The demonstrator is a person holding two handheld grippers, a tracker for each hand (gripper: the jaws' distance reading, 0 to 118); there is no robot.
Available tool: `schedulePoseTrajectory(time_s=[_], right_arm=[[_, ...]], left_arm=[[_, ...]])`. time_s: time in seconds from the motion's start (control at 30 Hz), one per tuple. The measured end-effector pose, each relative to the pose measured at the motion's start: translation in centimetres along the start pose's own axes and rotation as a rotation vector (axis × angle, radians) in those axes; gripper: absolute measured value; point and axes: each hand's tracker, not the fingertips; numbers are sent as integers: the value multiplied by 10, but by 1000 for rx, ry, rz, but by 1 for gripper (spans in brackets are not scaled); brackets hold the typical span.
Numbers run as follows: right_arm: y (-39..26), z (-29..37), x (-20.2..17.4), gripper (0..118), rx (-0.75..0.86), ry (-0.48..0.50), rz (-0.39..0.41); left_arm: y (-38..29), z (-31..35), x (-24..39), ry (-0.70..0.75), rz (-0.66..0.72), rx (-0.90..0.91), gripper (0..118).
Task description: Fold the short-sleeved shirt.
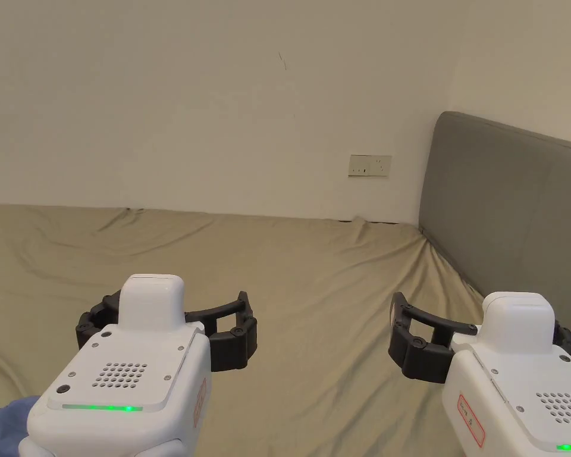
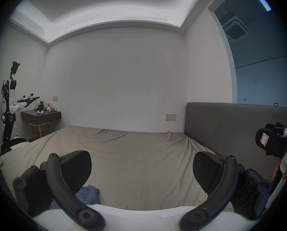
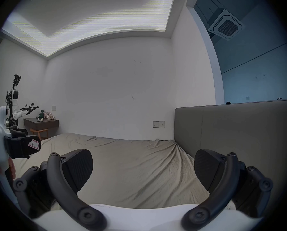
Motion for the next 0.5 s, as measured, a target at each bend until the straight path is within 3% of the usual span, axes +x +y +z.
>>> schedulePoseTrajectory(time_s=[0.5], right_arm=[[-4, 6, -4, 118, 17, 22, 14]], left_arm=[[-1, 7, -2, 15, -21, 21, 118]])
